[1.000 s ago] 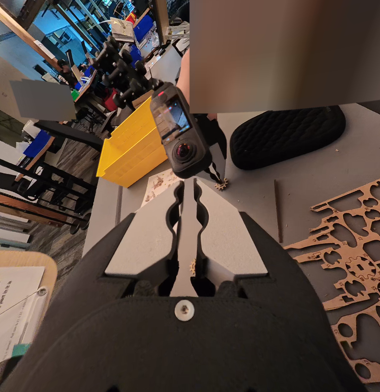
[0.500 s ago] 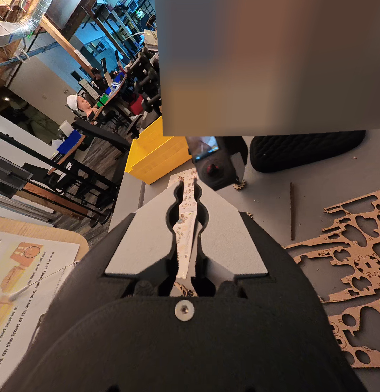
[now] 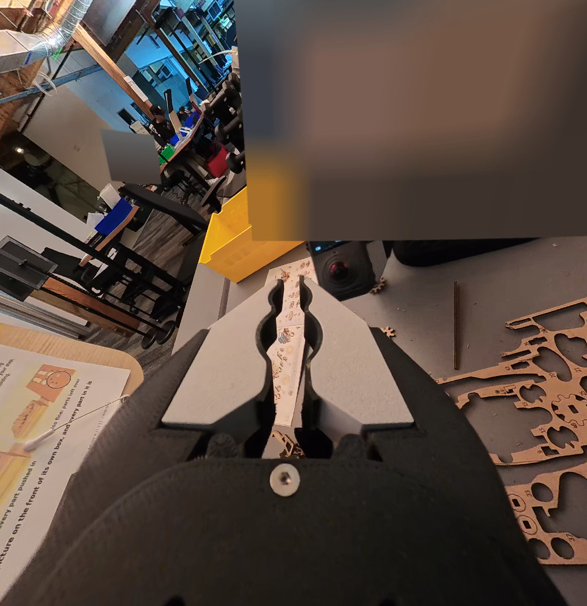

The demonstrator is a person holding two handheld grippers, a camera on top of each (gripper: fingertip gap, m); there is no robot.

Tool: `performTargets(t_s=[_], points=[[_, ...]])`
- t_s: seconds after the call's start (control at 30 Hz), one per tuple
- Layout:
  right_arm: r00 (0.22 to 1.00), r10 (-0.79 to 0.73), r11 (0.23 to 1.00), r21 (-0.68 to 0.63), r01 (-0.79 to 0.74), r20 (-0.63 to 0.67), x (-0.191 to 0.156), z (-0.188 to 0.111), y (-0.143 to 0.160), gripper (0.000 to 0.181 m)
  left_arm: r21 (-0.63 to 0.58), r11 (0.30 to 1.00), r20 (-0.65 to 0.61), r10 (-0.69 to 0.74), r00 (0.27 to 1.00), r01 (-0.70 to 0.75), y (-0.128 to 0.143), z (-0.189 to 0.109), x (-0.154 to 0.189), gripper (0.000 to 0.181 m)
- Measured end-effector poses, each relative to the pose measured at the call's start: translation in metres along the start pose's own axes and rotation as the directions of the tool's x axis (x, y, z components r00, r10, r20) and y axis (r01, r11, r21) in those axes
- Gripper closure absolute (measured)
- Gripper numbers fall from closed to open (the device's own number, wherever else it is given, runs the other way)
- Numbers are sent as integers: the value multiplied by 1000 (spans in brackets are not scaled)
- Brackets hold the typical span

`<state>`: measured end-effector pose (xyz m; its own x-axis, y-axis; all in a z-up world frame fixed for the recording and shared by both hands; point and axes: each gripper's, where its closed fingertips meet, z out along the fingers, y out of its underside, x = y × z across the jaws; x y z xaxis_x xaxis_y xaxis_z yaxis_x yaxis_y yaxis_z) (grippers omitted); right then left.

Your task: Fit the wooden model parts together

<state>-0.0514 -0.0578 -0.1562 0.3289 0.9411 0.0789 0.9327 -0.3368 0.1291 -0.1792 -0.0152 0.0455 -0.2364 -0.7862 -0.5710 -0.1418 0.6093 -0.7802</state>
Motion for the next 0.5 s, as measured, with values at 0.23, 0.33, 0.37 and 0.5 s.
performTargets(t_s=[0.23, 0.33, 0.37, 0.5], points=[[967, 205, 885, 393, -250, 154, 3, -4, -1, 181, 32, 999, 27, -2, 1000, 1, -8, -9, -6, 174], [877, 249, 591, 653, -474, 411, 6, -48, -19, 181, 40, 999, 23, -31, 999, 30, -8, -10, -8, 174], [845, 209, 458, 714, -530, 492, 7, -72, -24, 181, 40, 999, 18, -38, 999, 37, -7, -9, -7, 174], [792, 32, 210, 770, -602, 610, -4, -130, -26, 181, 13, 999, -20, -37, 999, 38, 0, -1, 1, 174]])
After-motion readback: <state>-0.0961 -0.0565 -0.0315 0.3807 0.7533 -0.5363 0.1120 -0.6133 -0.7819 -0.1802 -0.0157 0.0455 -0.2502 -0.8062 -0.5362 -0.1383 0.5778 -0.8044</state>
